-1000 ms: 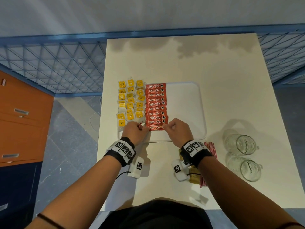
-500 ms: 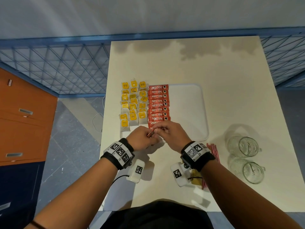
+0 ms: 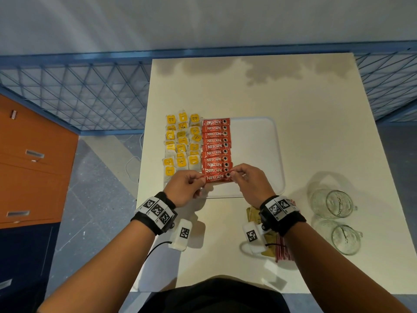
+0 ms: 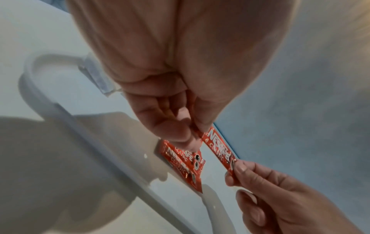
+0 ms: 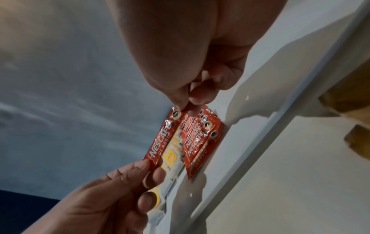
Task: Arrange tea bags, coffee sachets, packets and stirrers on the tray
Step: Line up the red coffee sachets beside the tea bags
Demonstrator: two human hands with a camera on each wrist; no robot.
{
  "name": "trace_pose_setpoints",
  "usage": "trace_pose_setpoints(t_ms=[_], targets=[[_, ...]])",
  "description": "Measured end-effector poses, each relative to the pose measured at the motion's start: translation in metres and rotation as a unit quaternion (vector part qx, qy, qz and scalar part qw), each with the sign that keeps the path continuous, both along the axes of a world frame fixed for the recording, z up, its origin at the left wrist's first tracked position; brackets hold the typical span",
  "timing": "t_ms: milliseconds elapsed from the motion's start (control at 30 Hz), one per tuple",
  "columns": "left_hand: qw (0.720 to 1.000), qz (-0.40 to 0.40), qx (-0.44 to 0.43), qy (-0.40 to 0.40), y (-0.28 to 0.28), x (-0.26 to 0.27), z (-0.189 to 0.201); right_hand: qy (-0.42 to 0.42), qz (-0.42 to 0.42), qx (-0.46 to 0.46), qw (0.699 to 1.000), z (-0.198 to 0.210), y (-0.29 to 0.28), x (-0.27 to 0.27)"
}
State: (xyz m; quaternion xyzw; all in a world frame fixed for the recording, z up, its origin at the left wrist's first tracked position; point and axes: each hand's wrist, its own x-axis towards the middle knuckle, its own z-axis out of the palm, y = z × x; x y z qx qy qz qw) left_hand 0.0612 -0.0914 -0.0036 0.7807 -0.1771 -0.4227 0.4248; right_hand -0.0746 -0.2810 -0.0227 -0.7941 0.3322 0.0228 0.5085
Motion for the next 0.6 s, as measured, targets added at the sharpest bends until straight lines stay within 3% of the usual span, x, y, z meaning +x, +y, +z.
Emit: trace_pose_setpoints(t_ms=[200, 400, 600], targets=[[0.998, 0.025, 0.041, -0.047, -0.001, 0.003, -0.019, 0.044, 0.0, -0.026, 0.999, -0.002, -0.001, -0.003], [0.988, -0.016, 0.118, -0.1, -0.003, 0.001, -0.033, 0.126, 0.023, -0.055, 0.99, -0.02, 0.006, -0.004], [0.979, -0.028, 0.17, -0.105, -0.007, -0.002, -0.035, 0.148, 0.027, -0.078, 0.986, -0.022, 0.012, 0.0]])
